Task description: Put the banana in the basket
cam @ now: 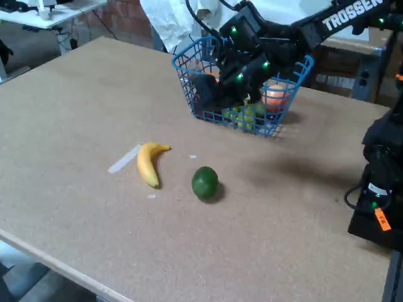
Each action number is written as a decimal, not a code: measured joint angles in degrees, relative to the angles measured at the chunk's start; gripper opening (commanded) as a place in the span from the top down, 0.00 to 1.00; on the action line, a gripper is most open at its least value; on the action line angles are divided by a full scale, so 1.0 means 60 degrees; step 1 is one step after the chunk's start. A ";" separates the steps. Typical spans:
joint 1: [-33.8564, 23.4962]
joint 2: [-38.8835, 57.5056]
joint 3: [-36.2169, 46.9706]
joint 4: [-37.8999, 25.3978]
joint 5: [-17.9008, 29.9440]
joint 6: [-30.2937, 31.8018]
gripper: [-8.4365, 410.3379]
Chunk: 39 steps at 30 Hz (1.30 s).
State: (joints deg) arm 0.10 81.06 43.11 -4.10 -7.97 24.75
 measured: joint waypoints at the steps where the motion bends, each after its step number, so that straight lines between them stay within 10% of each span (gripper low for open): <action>1: 0.0004 0.0018 0.0000 -0.0015 -0.0004 0.0135 0.40; 15: 0.0874 0.2543 0.1319 0.0007 0.0022 0.2149 0.22; 39: 0.1650 0.6583 0.6936 -0.4401 0.0834 0.5220 0.07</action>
State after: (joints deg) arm 10.00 120.55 84.73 -30.50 -2.96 56.07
